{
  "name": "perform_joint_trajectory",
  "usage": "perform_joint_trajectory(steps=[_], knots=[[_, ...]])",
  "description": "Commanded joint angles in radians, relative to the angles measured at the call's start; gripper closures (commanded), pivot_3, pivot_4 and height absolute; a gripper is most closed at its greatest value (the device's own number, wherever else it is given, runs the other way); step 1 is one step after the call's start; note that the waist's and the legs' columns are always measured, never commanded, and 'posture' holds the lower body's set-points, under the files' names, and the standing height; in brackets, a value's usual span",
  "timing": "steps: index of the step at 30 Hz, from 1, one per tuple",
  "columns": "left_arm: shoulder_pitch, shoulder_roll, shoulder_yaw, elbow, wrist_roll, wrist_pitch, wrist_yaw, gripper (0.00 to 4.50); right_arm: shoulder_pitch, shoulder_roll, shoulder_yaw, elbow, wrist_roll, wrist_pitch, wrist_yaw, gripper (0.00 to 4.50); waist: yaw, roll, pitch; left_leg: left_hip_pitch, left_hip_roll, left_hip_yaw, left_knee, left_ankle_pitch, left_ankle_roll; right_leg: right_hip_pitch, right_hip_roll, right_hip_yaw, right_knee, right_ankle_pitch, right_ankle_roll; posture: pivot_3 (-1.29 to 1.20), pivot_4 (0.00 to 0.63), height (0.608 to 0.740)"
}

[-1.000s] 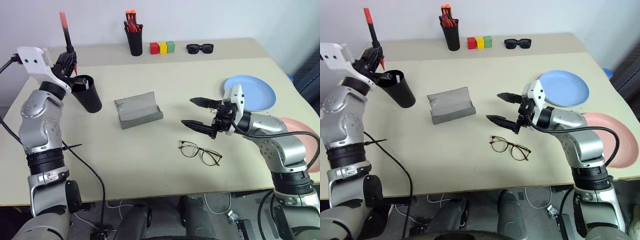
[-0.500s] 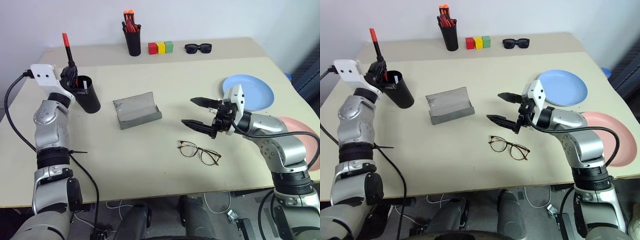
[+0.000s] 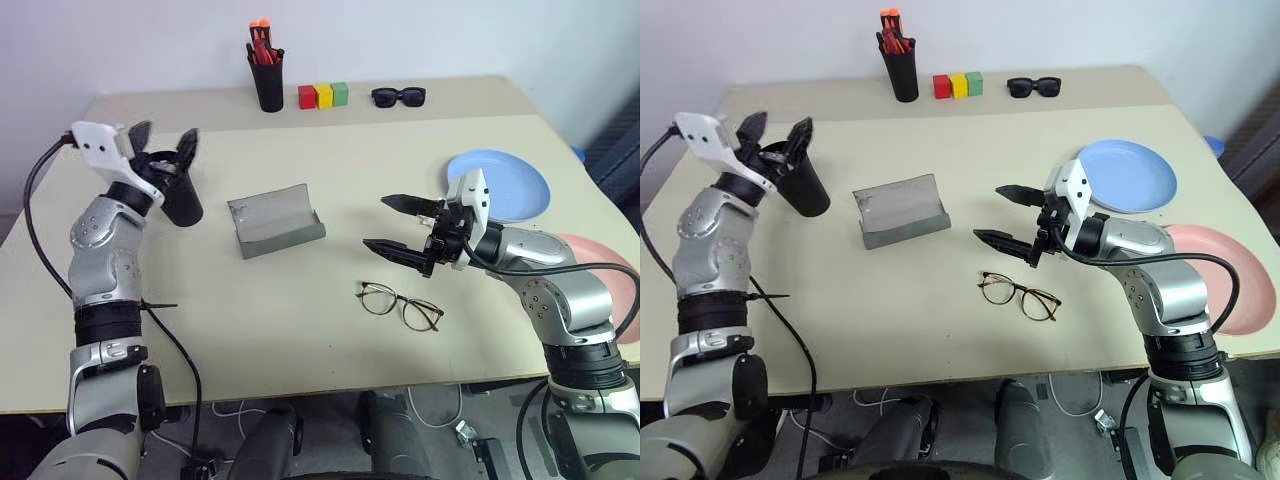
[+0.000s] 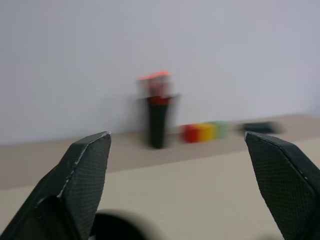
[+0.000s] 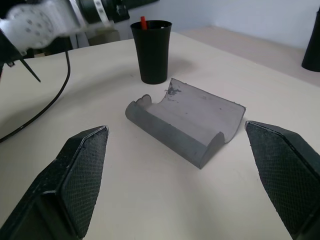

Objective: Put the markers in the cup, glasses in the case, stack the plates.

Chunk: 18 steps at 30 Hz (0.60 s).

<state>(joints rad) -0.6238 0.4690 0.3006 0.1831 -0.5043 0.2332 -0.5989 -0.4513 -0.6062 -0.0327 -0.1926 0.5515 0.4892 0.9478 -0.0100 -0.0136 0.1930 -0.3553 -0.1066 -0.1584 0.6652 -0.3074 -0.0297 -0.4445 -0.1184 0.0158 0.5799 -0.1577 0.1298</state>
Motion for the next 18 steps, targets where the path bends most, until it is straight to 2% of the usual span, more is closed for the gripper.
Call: perform_joint_trajectory(steps=[1,5,7,13,17,18], knots=[[0.052,0.057,-0.114,-0.194,-0.158,0.270,-0.176,0.06,-0.015,-0.002,-0.014,-0.006,-0.009,-0.029,0.000,0.00,-0.003,0.000,0.000,0.000,0.000,0.000,0.000,0.000,0.000,0.000,0.000,0.000,0.000,0.000,0.000,0.00,0.150,0.740],[0.077,0.110,-0.259,-0.172,-0.055,0.329,-0.236,0.06,-0.021,-0.036,-0.032,0.034,-0.039,-0.054,0.014,0.00,-0.004,0.000,0.000,0.001,-0.001,0.001,0.000,0.000,0.001,0.000,0.001,0.000,0.001,0.000,0.000,0.00,0.150,0.740],[0.055,0.112,-0.305,-0.093,0.019,0.259,-0.257,0.06,-0.019,-0.060,-0.039,0.062,-0.071,-0.088,0.022,0.00,-0.002,0.000,0.000,0.001,-0.001,0.001,0.000,0.000,0.001,0.000,0.001,0.000,0.001,0.000,0.000,0.00,0.150,0.740],[-0.013,0.012,-0.381,0.116,0.154,0.123,-0.252,0.06,0.017,-0.056,-0.054,0.014,-0.055,-0.074,0.000,0.00,0.004,0.000,0.000,0.001,0.000,0.001,0.000,0.000,0.001,0.000,0.002,0.000,0.000,0.000,-0.001,0.00,0.150,0.740],[-0.018,-0.014,-0.413,0.154,0.184,0.145,-0.288,0.06,0.027,-0.049,-0.060,-0.025,-0.043,-0.053,-0.024,0.00,-0.001,0.000,0.000,0.000,-0.001,0.001,0.000,0.000,0.000,0.000,0.001,0.001,0.000,0.001,-0.001,0.00,0.150,0.740],[-0.022,-0.016,-0.417,0.163,0.191,0.148,-0.296,0.28,0.029,-0.050,-0.062,-0.029,-0.042,-0.051,-0.027,0.00,-0.003,0.000,0.000,0.000,-0.001,0.001,0.000,0.000,0.000,0.000,0.001,0.001,0.000,0.001,-0.001,0.00,0.150,0.740]])
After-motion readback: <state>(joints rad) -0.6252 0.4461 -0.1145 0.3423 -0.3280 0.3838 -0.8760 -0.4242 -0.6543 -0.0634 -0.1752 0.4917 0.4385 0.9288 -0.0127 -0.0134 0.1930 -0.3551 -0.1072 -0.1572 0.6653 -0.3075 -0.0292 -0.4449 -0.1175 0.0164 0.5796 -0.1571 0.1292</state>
